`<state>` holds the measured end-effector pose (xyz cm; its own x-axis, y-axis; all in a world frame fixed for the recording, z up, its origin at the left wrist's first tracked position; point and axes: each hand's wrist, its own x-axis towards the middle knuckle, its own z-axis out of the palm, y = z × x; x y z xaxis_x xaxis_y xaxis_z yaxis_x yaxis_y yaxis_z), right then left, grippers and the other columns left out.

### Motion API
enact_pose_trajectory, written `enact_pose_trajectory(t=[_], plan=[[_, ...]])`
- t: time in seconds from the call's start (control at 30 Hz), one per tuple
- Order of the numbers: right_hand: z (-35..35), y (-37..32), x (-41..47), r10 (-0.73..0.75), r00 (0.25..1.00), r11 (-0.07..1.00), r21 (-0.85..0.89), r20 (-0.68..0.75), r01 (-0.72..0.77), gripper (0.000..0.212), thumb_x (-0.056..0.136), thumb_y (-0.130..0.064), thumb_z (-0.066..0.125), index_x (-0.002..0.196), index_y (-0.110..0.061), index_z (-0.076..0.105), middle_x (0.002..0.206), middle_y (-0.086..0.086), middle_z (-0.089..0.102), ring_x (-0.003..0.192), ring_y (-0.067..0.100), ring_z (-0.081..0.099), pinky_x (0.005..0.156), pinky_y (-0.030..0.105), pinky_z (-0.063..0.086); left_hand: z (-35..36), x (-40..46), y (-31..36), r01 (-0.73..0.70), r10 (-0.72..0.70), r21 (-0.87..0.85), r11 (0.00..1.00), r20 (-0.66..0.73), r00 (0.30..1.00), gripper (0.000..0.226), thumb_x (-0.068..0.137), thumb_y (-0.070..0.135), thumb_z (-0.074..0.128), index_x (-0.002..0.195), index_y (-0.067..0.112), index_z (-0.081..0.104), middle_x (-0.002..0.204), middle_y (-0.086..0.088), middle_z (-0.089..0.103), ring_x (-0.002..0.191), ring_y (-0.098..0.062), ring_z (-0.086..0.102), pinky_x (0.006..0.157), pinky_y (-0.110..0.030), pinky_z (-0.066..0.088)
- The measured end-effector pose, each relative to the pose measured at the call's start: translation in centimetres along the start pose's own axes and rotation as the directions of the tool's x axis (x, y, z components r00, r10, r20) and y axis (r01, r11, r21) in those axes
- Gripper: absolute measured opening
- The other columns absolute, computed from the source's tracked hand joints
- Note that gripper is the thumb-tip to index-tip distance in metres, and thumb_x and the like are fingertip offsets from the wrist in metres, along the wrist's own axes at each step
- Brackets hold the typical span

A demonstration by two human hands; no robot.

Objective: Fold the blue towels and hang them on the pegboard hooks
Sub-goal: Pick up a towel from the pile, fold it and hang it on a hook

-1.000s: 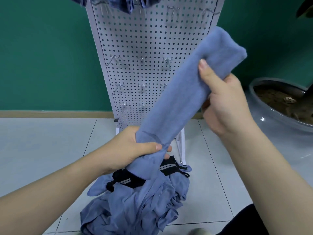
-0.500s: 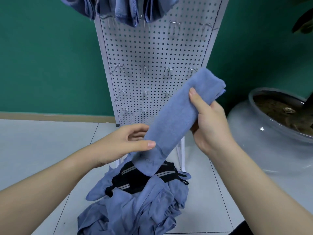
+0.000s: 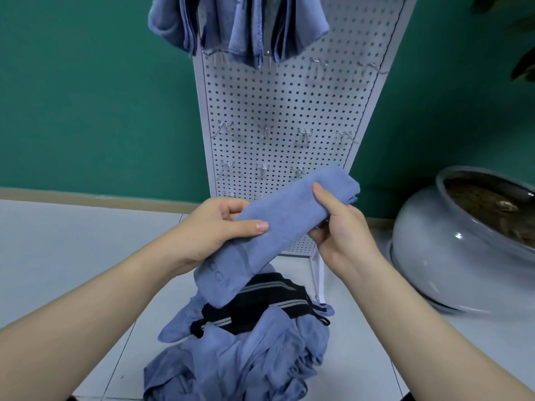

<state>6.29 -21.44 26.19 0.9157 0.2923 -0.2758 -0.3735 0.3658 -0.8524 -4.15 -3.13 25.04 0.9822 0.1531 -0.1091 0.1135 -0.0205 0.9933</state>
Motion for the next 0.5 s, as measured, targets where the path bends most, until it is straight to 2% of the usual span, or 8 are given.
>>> enact_pose_trajectory(t=[0.1,0.17,0.23,0.3,0.33,0.4,0.47,0.5], plan=[[0.2,0.1,-0.3,0.040,0.999,0.998,0.046,0.023,-0.041,0.034,0.093,-0.016,0.074,0.122,0.002,0.067,0.108,0.014,0.078,0.087,0.020,0.078,0.067,0.030,0.063,-0.9,-0.6,0.9,-0.025,0.024,-0.084,0.996,-0.008,1.000,0.037,0.074,0.024,0.083,0.102,0.002,0.073,0.093,-0.016,0.077,0.076,-0.023,0.073,0.067,-0.028,0.058],[0.4,-0.1,-0.4,0.037,0.999,0.999,0.009,0.011,-0.037,0.032,0.094,-0.018,0.074,0.121,-0.002,0.066,0.105,0.013,0.078,0.083,0.019,0.077,0.065,0.028,0.061,-1.2,-1.0,1.6,-0.051,0.049,-0.134,0.990,-0.017,0.999,0.030,0.077,0.019,0.077,0.103,0.003,0.073,0.090,-0.015,0.077,0.074,-0.021,0.073,0.066,-0.026,0.058],[0.5,0.0,-0.2,-0.035,0.998,0.992,-0.120,-0.044,0.029,0.030,0.094,-0.018,0.074,0.120,-0.009,0.061,0.107,0.010,0.076,0.088,0.021,0.075,0.069,0.030,0.061,-1.3,-1.3,2.3,-0.082,0.078,-0.163,0.983,-0.033,0.996,0.025,0.078,0.016,0.074,0.101,0.006,0.072,0.088,-0.013,0.077,0.073,-0.020,0.073,0.065,-0.025,0.058],[0.6,0.3,-0.3,-0.218,0.973,0.924,-0.335,-0.071,0.183,0.032,0.094,-0.011,0.069,0.122,-0.019,0.055,0.124,0.006,0.068,0.109,0.022,0.069,0.088,0.036,0.060,-1.5,-1.8,3.0,-0.110,0.102,-0.179,0.978,-0.056,0.993,0.025,0.078,0.014,0.074,0.101,0.006,0.070,0.088,-0.013,0.076,0.073,-0.020,0.074,0.066,-0.025,0.058],[0.6,0.5,-0.6,-0.337,0.941,0.849,-0.437,-0.015,0.298,0.038,0.093,-0.007,0.065,0.125,-0.022,0.054,0.133,0.003,0.062,0.119,0.019,0.063,0.099,0.036,0.055,-1.6,-2.0,3.3,-0.125,0.114,-0.194,0.973,-0.067,0.991,0.027,0.078,0.013,0.074,0.103,0.005,0.069,0.089,-0.014,0.076,0.074,-0.021,0.074,0.067,-0.026,0.058],[0.6,1.1,-1.5,-0.518,0.819,0.611,-0.564,0.246,0.555,0.054,0.089,-0.008,0.061,0.139,-0.025,0.049,0.148,-0.006,0.051,0.138,0.010,0.047,0.116,0.029,0.039,-1.8,-2.4,3.9,-0.152,0.136,-0.217,0.964,-0.087,0.987,0.034,0.078,0.015,0.077,0.108,0.002,0.066,0.093,-0.016,0.076,0.078,-0.023,0.074,0.069,-0.028,0.059],[0.7,1.6,-2.2,-0.579,0.624,0.288,-0.584,0.525,0.759,0.071,0.084,-0.021,0.061,0.153,-0.022,0.042,0.160,-0.006,0.039,0.151,0.008,0.030,0.124,0.026,0.023,-1.9,-2.8,4.4,-0.166,0.150,-0.233,0.958,-0.086,0.985,0.045,0.076,0.019,0.081,0.112,-0.001,0.065,0.094,-0.017,0.075,0.079,-0.025,0.073,0.069,-0.029,0.059],[0.8,1.7,-2.3,-0.576,0.524,0.116,-0.571,0.628,0.813,0.077,0.083,-0.028,0.062,0.156,-0.019,0.039,0.164,-0.003,0.035,0.155,0.011,0.025,0.127,0.031,0.019,-1.8,-2.9,4.6,-0.167,0.153,-0.243,0.956,-0.079,0.985,0.045,0.076,0.019,0.081,0.113,-0.001,0.065,0.095,-0.017,0.075,0.079,-0.024,0.073,0.069,-0.029,0.059]])
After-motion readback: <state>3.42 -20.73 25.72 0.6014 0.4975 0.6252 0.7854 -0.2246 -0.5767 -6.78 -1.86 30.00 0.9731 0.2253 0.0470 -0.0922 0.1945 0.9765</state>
